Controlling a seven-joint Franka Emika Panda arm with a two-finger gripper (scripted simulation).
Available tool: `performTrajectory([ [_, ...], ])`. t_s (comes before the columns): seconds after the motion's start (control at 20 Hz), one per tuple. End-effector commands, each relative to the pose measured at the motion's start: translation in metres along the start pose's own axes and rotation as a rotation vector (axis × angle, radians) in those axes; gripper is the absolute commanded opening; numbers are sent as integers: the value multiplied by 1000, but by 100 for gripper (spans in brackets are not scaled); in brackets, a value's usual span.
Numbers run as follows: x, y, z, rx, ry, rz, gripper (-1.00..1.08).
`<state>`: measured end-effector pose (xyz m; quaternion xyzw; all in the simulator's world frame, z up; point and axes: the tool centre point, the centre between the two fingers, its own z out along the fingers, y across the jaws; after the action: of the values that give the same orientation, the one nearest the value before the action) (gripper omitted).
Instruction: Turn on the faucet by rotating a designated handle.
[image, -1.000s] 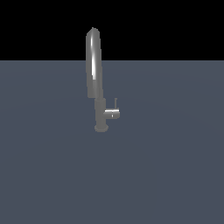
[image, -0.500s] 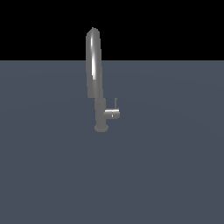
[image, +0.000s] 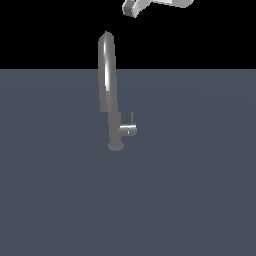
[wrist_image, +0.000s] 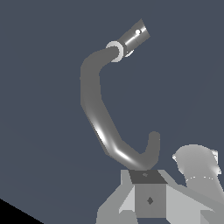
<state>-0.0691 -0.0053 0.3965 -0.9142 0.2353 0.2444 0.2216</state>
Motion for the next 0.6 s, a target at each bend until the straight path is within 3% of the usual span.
performTrajectory([
  [0.0,17,-2,3,40,-42,38,-100],
  [0.55,92,-3,27,224,-239,213,-100],
])
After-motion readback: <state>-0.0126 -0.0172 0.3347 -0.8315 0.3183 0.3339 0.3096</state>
